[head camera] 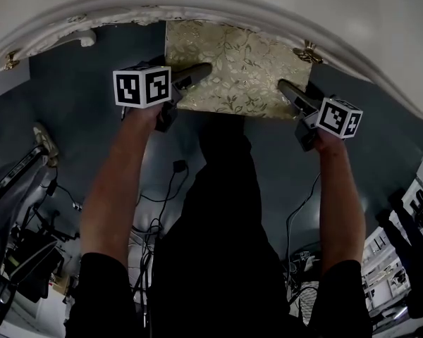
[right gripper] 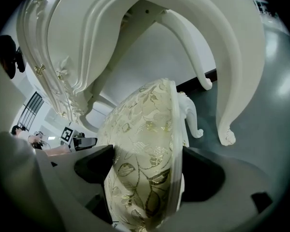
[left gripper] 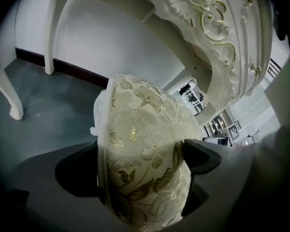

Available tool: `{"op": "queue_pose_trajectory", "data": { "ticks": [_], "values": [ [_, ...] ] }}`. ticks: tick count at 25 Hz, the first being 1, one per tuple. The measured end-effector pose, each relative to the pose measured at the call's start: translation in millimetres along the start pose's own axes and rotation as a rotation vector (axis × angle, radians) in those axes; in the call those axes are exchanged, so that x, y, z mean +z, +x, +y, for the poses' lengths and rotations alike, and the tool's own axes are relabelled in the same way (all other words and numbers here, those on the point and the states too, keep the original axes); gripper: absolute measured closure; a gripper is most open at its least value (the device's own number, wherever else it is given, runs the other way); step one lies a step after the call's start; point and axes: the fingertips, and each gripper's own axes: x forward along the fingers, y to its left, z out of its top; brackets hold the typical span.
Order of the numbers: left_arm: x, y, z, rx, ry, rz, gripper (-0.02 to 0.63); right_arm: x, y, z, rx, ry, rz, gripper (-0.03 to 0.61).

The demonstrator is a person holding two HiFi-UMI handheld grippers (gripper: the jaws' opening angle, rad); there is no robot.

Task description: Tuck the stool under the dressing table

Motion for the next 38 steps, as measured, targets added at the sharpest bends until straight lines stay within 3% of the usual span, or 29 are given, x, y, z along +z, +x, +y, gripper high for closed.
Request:
{"op": "queue_pose_trajectory", "data": {
  "ticks": [11,20,25,29,38],
  "values": [
    [7,-3,-4,0.001,0.008,-0.045,0.083,5,-4,3,0.001,-0.001,-0.076,0.161],
    [2,-6,-2,-0.015,-0.026,-0.087,0.083,3,-4,2,0.008,0.006,-0.079,0.161],
    [-10,-13,2,-0.014,-0.072,-0.085,0.083,2,-11,3,-0.034,-0.050,-0.072,0.161],
    [-21,-18,1,0.026,-0.059,-0.086,0.083,-10,-18,5,-0.061,-0.095,-0.033,0.162],
    [-60,-32,-3,0.065,-0.051,-0.036,0.084,-33,-33,9,-0.116,-0.047,-0.069,0.163]
  ]
}}
